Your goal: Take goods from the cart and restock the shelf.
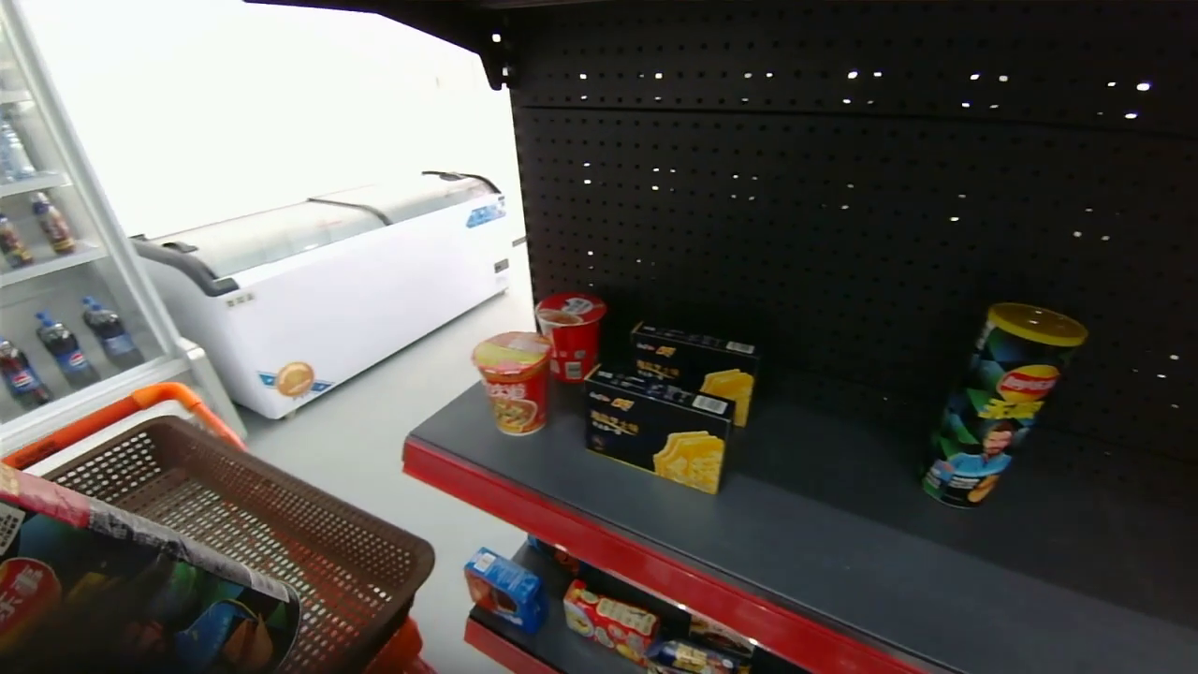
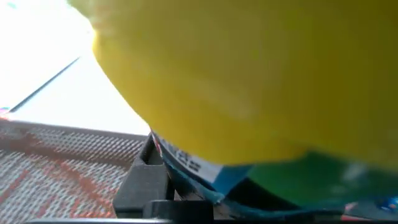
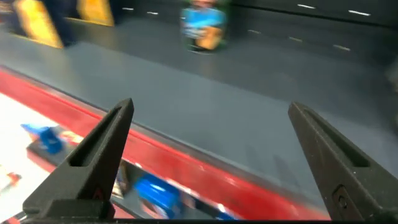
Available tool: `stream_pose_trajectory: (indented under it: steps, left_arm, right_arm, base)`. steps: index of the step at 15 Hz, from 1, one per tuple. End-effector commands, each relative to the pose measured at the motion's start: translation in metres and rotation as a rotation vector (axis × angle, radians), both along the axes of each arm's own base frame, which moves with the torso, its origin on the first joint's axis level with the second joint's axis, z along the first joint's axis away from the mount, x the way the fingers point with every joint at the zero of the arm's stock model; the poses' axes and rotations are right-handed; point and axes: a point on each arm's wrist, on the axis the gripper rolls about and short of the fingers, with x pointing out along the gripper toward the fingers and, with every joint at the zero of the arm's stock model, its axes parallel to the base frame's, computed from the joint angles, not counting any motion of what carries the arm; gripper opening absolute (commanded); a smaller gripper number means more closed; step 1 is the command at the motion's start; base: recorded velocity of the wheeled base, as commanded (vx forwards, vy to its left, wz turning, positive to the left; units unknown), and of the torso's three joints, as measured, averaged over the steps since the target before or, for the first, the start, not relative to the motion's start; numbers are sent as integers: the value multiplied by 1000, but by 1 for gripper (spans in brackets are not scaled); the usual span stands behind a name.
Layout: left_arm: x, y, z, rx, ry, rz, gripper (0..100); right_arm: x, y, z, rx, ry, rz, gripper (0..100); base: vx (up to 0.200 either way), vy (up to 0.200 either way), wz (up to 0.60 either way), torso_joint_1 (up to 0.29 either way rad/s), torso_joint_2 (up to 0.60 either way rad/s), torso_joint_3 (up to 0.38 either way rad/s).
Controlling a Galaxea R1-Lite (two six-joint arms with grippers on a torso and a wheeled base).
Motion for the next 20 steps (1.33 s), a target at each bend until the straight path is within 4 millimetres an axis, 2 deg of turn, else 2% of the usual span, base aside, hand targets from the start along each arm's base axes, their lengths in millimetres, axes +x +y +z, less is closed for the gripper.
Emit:
stream_pose_trajectory:
  steps: [1, 7, 13, 17, 18, 19, 20]
  left_arm:
    - [1, 0, -1, -1, 10, -1, 0]
    - [1, 0, -5, 0, 23, -2, 0]
    - [0, 0, 4, -4, 10, 6, 0]
    - [-16, 4, 11, 6, 34, 55, 0]
    - [-20, 5, 19, 2, 3, 59, 0]
    - [-22, 5, 21, 5, -9, 62, 0]
    - [-22, 5, 21, 5, -7, 73, 0]
  right_arm:
    - [0, 0, 0, 0, 2, 0, 100]
    - [0, 0, 0, 0, 2, 0, 100]
    - [0, 0, 0, -3, 2, 2, 100]
    - [0, 1, 0, 10, 2, 43, 100]
    - [-4, 1, 14, -49, -44, 84, 100]
    - [-15, 1, 75, -25, -159, 132, 100]
    - [1, 2, 104, 10, -86, 194, 100]
  base:
    - [0, 0, -600, 2, -2, 2]
    - [0, 0, -600, 1, 0, 2]
    - [0, 0, 0, 0, 0, 0]
    - [0, 0, 0, 0, 0, 0]
    - [0, 0, 0, 0, 0, 0]
    - [0, 0, 0, 0, 0, 0]
    - [0, 0, 0, 0, 0, 0]
